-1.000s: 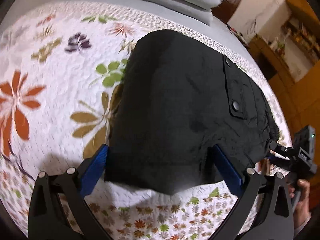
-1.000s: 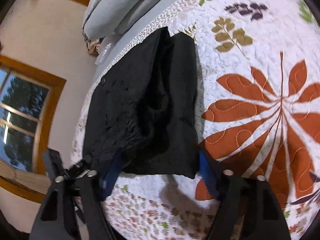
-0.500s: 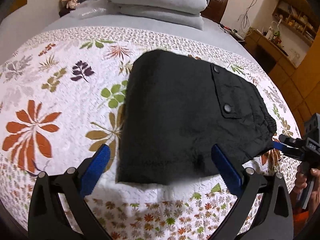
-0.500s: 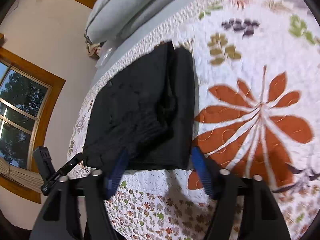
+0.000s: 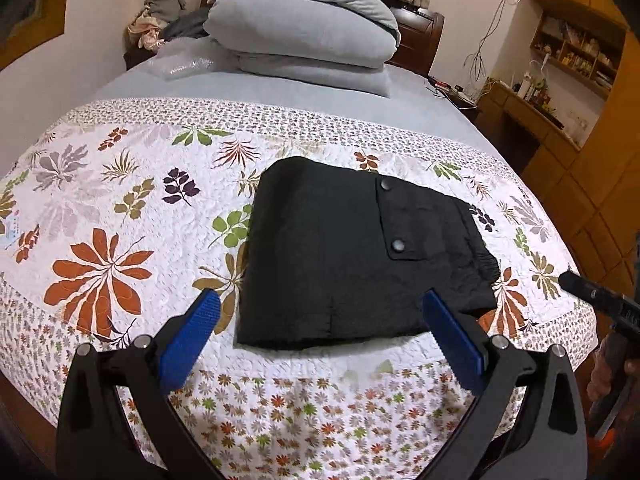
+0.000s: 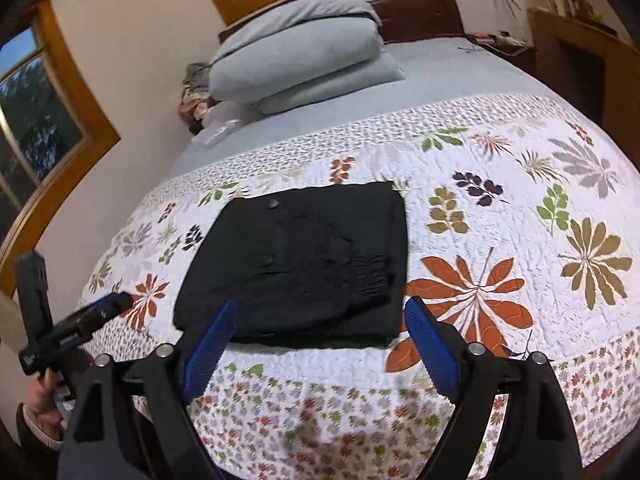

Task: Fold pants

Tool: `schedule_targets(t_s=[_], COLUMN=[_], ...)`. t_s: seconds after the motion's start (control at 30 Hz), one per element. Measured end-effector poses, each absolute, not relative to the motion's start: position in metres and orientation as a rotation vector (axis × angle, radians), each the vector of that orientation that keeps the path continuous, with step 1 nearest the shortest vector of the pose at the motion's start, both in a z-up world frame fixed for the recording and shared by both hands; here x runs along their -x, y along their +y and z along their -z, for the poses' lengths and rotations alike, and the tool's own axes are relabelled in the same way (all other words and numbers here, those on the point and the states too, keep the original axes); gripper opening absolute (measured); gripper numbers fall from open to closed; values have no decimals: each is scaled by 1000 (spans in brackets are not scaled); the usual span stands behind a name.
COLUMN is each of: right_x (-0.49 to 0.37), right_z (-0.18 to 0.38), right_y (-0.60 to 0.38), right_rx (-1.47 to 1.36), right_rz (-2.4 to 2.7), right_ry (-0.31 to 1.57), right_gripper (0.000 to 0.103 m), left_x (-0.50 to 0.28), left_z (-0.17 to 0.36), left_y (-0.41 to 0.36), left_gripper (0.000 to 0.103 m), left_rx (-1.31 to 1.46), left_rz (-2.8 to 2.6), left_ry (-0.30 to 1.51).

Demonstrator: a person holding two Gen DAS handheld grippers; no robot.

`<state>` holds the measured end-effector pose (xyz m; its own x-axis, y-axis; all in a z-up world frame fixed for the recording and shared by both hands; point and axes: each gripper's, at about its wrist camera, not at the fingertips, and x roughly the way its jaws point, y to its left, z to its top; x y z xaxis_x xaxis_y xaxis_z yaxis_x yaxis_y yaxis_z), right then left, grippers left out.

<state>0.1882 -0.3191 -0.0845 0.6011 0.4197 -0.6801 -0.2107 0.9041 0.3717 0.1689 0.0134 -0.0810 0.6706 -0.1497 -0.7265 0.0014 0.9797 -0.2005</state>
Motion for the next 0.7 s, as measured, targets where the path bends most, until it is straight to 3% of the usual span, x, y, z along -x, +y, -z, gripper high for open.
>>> schedule_targets(t_s=[0.3,0.47,0.7], right_x=[-158,-135,-96], right_z=[63,35,1], right_y=[-302,-286,-257], right_rx=[-244,-125,8], right_rz=[-325,-232,-147], right_ry=[860,791,698], right_gripper=[88,100,100], left_x=[-143,-119,-84], left_z=[58,41,24], left_y=[7,4,7], left_gripper=[101,101,101], left_rx=[198,175,196], left_rz=[66,50,31], left_ry=[844,817,797])
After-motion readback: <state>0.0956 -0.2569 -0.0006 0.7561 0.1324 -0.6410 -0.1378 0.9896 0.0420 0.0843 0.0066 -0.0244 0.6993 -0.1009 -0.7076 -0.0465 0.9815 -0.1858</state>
